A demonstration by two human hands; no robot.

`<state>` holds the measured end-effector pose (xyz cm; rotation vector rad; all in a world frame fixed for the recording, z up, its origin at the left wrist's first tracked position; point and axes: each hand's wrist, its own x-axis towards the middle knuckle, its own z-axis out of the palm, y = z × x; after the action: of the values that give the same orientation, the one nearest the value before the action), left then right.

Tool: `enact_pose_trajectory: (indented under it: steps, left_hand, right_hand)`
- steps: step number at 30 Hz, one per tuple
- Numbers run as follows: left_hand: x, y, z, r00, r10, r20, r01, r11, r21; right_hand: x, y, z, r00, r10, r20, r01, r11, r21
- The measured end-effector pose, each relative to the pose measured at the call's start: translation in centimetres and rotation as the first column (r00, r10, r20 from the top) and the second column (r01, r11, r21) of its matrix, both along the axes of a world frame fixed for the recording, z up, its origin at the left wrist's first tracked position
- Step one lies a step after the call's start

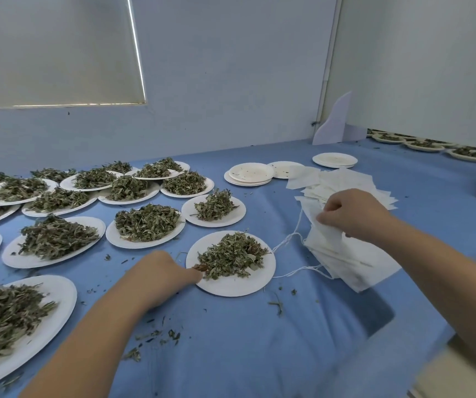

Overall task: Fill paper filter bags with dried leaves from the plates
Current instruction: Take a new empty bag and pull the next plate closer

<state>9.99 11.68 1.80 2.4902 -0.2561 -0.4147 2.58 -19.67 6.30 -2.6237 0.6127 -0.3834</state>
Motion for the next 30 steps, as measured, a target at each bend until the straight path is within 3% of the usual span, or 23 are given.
enact_pose_trajectory:
  steps: [4,8,12,18,25,30]
  left_hand:
    - [-0.4,0.0,0.3,1.000,-0.011,-0.020,0.011,1.000,0.011]
    - [0.0,0.1,0.3,0.998,0.043,-0.053,-0.045,0.998,-0.042]
    - [1.3,0.0,0.1,0.977,0.181,-0.112,-0.198,0.967,-0.161]
    - [3.5,-1.3,0.1,0.971,0.211,-0.109,-0.231,0.948,-0.221]
    - [3.7,-3.1,0.8,0.988,0.142,-0.056,-0.145,0.987,-0.062]
    - [3.6,-3.1,1.7,0.983,0.135,-0.121,-0.139,0.990,-0.028]
  right_hand:
    - [0.6,0.3,0.0,0.939,-0.113,0.325,0.023,0.963,0.269]
    - [1.6,0.8,-1.2,0.890,-0.203,0.408,-0.053,0.843,0.536]
    - [2.4,1.7,-4.2,0.911,-0.192,0.365,-0.035,0.846,0.532]
    - [2.5,2.3,-7.1,0.902,-0.193,0.385,-0.048,0.843,0.536]
    - [2.8,2.1,-7.6,0.914,-0.129,0.383,-0.096,0.851,0.516]
    - [2.8,1.8,-7.9,0.909,-0.128,0.396,-0.107,0.846,0.521]
